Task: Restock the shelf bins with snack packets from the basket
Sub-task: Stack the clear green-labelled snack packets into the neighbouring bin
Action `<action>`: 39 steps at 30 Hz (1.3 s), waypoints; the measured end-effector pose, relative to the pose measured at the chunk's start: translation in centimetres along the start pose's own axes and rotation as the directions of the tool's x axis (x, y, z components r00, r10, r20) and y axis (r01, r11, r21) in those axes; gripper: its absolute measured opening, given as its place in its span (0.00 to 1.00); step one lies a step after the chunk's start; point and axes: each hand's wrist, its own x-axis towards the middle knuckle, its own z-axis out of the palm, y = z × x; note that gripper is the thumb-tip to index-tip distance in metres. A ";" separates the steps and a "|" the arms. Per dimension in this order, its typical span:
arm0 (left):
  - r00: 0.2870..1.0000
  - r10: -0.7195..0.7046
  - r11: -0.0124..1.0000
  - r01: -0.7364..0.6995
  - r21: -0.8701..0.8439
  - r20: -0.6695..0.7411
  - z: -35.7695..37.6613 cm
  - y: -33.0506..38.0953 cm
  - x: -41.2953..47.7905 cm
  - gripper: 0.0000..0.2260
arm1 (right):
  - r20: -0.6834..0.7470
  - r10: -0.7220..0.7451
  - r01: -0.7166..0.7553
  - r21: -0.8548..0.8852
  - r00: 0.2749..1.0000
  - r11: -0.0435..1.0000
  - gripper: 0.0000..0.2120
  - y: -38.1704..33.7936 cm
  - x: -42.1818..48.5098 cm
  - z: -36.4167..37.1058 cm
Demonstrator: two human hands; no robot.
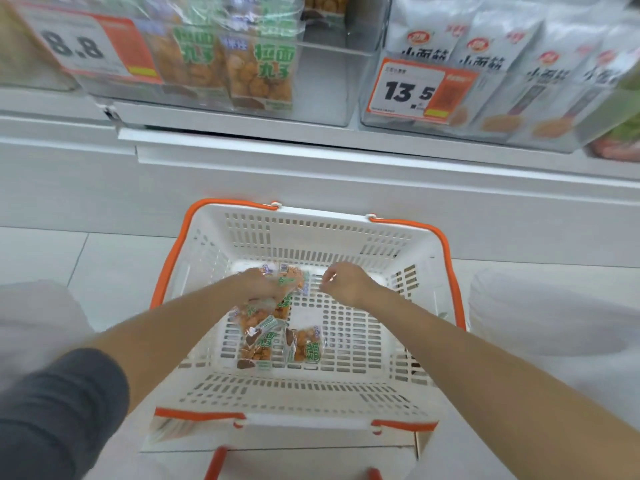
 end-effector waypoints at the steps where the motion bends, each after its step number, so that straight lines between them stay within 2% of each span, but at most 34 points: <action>1: 1.000 0.018 0.998 -0.017 -0.063 0.018 -0.8 1.3 -1.1 0.18 | -0.037 0.019 -0.018 0.049 0.999 0.999 0.19 -0.3 -0.3 -0.9; 3: 0.993 0.117 0.987 -0.115 -0.109 0.011 -2.2 4.1 -4.1 0.25 | -0.080 0.080 -0.059 0.234 0.994 0.971 0.20 -0.8 -0.8 -2.6; 5: 0.969 0.242 0.966 -0.245 -0.077 -0.050 -3.5 6.5 -7.9 0.28 | -0.049 0.125 -0.085 0.486 0.991 0.870 0.20 -1.6 -1.9 -4.6; 7: 0.909 0.395 0.918 -0.397 0.011 -0.132 -4.4 7.7 -11.9 0.27 | 0.031 0.067 -0.071 0.662 0.997 0.746 0.22 -2.4 -3.8 -6.6; 9: 0.834 0.524 0.852 -0.516 0.093 -0.171 -5.0 7.6 -15.0 0.34 | 0.017 -0.041 0.016 0.724 0.999 0.690 0.20 -3.0 -5.8 -8.3; 11: 0.804 0.568 0.821 -0.568 0.059 -0.176 -5.5 7.1 -16.7 0.44 | -0.073 -0.106 0.127 0.673 0.992 0.729 0.16 -3.6 -7.3 -9.6; 12: 0.804 0.570 0.818 -0.575 0.022 -0.170 -5.8 7.1 -17.3 0.45 | -0.123 -0.133 0.181 0.643 0.983 0.745 0.14 -4.0 -7.8 -10.1; 15: 0.766 0.622 0.741 -0.643 -0.191 -0.164 -6.4 7.7 -17.7 0.31 | -0.273 -0.210 0.334 0.575 0.939 0.747 0.10 -5.3 -8.8 -11.5; 18: 0.778 0.598 0.668 -0.617 -0.416 -0.192 -6.5 8.1 -17.9 0.20 | -0.381 -0.322 0.477 0.443 0.867 0.759 0.08 -6.2 -9.4 -12.7; 20: 0.760 0.612 0.657 -0.643 -0.395 -0.218 -6.8 8.0 -17.9 0.18 | -0.398 -0.372 0.523 0.399 0.839 0.753 0.06 -6.4 -9.7 -13.2; 22: 0.727 0.641 0.664 -0.686 -0.297 -0.245 -7.5 8.0 -17.9 0.18 | -0.411 -0.363 0.526 0.410 0.836 0.745 0.04 -6.4 -9.8 -13.6; 25: 0.680 0.657 0.691 -0.716 -0.103 -0.325 -8.4 8.2 -17.3 0.24 | -0.377 -0.323 0.479 0.467 0.868 0.743 0.06 -6.3 -9.5 -14.0; 28: 0.659 0.659 0.685 -0.725 -0.072 -0.364 -8.7 7.9 -16.9 0.23 | -0.267 -0.328 0.422 0.533 0.906 0.733 0.11 -6.2 -9.2 -14.4; 35: 0.653 0.651 0.683 -0.726 -0.076 -0.387 -9.6 7.6 -16.9 0.20 | -0.247 -0.416 0.472 0.245 0.875 0.847 0.18 -7.4 -10.2 -15.6; 39: 0.579 0.686 0.606 -0.790 -0.093 -0.441 -11.3 8.4 -18.5 0.18 | -0.313 -0.460 0.509 0.096 0.831 0.855 0.16 -9.9 -11.1 -17.4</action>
